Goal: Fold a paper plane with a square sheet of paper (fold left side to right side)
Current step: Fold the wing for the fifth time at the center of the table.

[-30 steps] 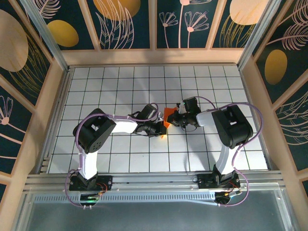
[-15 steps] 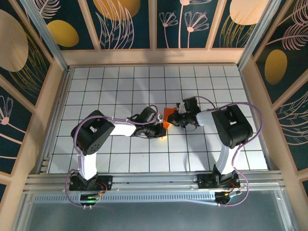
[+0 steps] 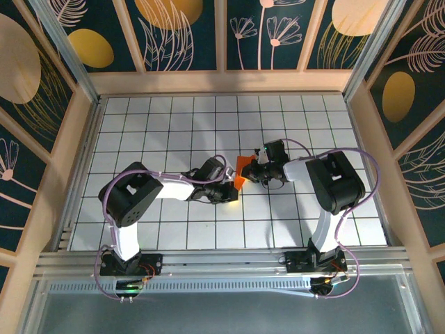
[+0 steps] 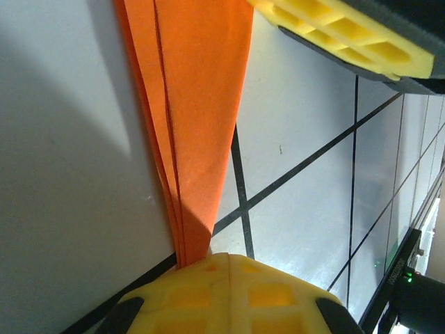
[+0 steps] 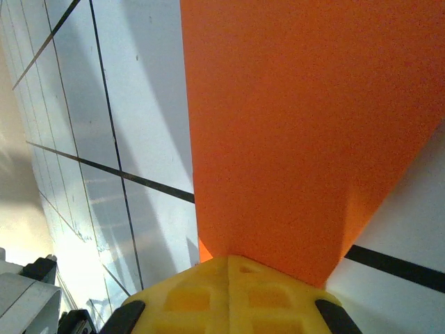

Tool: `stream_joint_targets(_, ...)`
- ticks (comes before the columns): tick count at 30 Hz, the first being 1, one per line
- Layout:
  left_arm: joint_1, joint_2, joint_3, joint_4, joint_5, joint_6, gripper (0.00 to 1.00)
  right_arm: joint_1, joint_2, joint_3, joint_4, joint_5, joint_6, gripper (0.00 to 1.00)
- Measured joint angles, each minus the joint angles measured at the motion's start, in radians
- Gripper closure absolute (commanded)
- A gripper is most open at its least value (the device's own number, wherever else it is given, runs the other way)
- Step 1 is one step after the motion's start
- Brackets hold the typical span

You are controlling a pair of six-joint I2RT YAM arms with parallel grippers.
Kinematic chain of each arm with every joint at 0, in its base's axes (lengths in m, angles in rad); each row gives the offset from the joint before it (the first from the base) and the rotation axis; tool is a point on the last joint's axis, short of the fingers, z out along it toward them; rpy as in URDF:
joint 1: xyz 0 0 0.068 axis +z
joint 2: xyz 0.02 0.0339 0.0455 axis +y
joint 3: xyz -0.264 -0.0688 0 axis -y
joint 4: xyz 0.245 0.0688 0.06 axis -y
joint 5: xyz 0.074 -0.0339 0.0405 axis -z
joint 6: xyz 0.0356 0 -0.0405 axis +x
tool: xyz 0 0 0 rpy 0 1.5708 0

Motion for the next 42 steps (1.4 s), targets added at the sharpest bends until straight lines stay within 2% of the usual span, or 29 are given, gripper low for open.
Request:
stream_joint_targets(8, -0.008, -0.053, -0.021, -0.076, 0.016, -0.008, 1.00, 0.000, 0.001, 0.003, -0.008, 0.000, 0.000, 1.00)
stream_joint_targets(16, 0.047, -0.086, 0.033, -0.123, 0.033, -0.002, 1.00, 0.000, 0.001, 0.004, -0.009, 0.000, 0.000, 1.00)
stream_joint_targets(24, 0.056, 0.011, 0.142, -0.130, 0.033, 0.026, 1.00, 0.001, 0.000, 0.004, -0.009, 0.000, 0.000, 1.00)
stream_joint_targets(31, 0.056, 0.068, 0.143, -0.138, 0.026, 0.039, 1.00, 0.002, -0.002, 0.004, -0.009, 0.000, 0.000, 1.00)
stream_joint_targets(42, 0.050, 0.074, 0.145, -0.138, 0.014, 0.063, 1.00, -0.003, -0.017, 0.051, -0.088, 0.050, -0.006, 1.00)
